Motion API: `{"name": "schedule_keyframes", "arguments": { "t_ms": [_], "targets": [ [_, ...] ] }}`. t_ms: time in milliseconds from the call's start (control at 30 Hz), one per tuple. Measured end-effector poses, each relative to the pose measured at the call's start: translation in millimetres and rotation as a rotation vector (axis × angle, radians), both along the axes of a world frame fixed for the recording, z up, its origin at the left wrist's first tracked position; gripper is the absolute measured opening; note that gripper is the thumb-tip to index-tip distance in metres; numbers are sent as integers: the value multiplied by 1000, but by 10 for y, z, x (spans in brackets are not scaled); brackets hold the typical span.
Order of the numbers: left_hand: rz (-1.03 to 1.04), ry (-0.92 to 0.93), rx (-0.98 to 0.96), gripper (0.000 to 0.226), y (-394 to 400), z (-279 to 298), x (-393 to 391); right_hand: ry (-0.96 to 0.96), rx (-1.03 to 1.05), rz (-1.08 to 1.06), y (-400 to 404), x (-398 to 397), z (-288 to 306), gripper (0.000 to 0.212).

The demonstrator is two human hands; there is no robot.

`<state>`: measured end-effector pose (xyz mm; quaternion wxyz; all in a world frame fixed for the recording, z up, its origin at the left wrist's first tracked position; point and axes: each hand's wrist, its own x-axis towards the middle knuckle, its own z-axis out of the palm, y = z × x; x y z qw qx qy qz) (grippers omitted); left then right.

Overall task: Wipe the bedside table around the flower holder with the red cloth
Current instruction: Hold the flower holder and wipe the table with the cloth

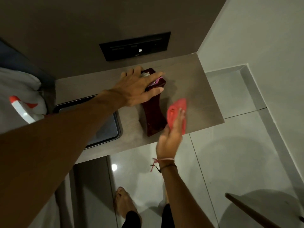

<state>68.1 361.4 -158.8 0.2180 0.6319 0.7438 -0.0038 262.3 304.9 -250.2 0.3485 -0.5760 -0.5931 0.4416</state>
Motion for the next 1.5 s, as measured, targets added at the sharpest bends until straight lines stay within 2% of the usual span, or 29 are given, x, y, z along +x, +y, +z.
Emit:
{"name": "schedule_keyframes", "arguments": {
  "t_ms": [100, 233, 333, 433, 533, 600, 667, 700, 733, 767, 833, 900, 967, 1067, 1267, 1367, 1500],
  "targets": [
    [13, -2, 10, 71, 0, -3, 14, -289, 76, 199, -136, -236, -192, 70],
    [21, -17, -5, 71, 8, 1, -5, -536, 264, 248, -363, -194, -364, 64],
    [23, -28, 3, 68, 11, 7, -9, -662, 350, 359, -581, -89, -459, 73],
    [-11, 20, 10, 72, -2, 11, 31, -676, 352, 478, -779, 25, -493, 73],
    [-47, 31, 1, 71, 9, 21, 38, -690, 362, 696, -963, 183, -502, 78],
    [-37, 22, -6, 69, 15, 30, 17, -582, 175, 703, -1059, 249, -439, 68],
    [-39, 22, -11, 68, 25, 23, 1, -359, -107, 478, -1055, 269, -315, 44],
    [-42, 25, -11, 69, 33, 21, -7, -222, -214, 305, -1002, 268, -216, 40],
    [-40, 24, -10, 69, 37, 19, -16, -79, -265, 137, -931, 271, -100, 47],
    [-36, 21, -5, 68, 45, 19, -24, 18, -229, 12, -834, 296, -11, 51],
    [-33, 21, -2, 68, 51, 11, -40, 49, -12, -147, -599, 328, 89, 39],
    [-38, 31, 2, 71, 50, -3, -42, 33, 90, -175, -356, 262, 80, 44],
    [-34, 42, 15, 72, 50, -14, -33, -31, 105, -24, -199, 74, 34, 53],
    [-15, 26, 27, 71, 41, -28, -34, -253, 213, 275, -276, -157, -111, 54],
    [-7, -8, 6, 74, 59, -21, -59, -681, 366, 424, -522, -16, -347, 57],
    [-20, 15, 19, 75, 38, -12, -43, -780, 330, 506, -659, 93, -341, 57],
    [-77, 54, 24, 74, 41, 9, 11, -750, 165, 570, -827, 213, -262, 66]
  ]
}}
